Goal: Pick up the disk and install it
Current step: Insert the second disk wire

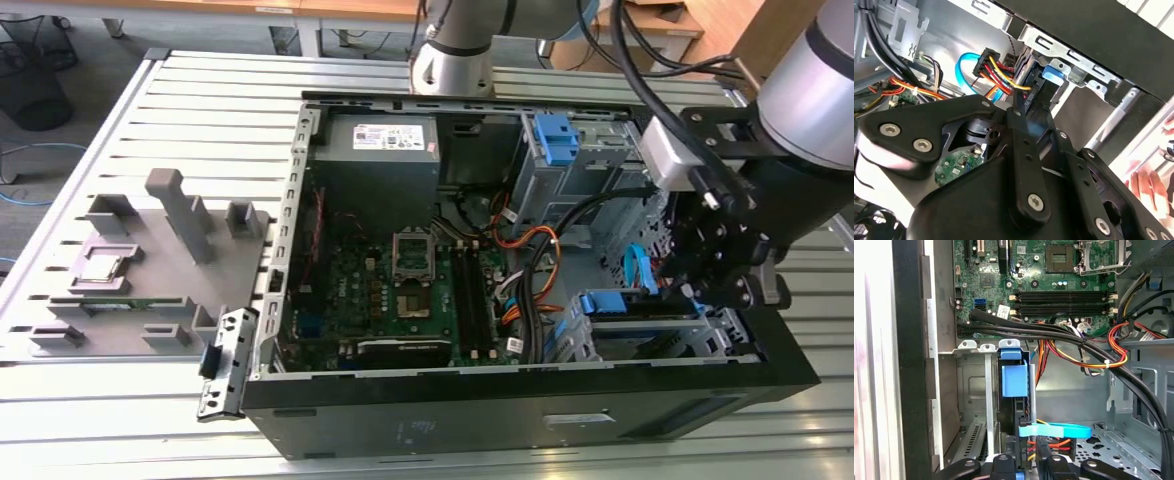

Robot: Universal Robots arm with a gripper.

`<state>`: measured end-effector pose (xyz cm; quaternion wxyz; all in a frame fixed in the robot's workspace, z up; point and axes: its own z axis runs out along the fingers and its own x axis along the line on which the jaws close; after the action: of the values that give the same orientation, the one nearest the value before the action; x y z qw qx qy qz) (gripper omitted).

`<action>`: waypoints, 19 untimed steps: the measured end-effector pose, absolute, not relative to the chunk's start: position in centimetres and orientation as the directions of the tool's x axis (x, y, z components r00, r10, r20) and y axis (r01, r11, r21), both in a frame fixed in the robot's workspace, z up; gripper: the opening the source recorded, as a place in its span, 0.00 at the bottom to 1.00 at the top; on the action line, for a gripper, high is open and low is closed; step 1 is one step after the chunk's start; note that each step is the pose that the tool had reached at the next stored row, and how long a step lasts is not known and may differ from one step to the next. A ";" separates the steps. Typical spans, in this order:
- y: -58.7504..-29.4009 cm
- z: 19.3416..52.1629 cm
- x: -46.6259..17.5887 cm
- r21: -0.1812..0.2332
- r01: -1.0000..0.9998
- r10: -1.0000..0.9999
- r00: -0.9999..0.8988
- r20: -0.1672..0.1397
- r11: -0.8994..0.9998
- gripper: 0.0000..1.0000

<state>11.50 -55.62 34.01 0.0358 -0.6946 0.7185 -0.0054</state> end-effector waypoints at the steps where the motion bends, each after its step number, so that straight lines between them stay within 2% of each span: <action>1: -55.6 34.3 11.5 -0.057 -0.998 -0.999 -0.033 -0.044 0.035 0.30; 19: -55.6 35.2 11.5 -0.057 -0.998 -0.999 -0.033 -0.044 0.035 0.30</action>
<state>11.50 -55.62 35.23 0.0358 -0.6946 0.7185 -0.0054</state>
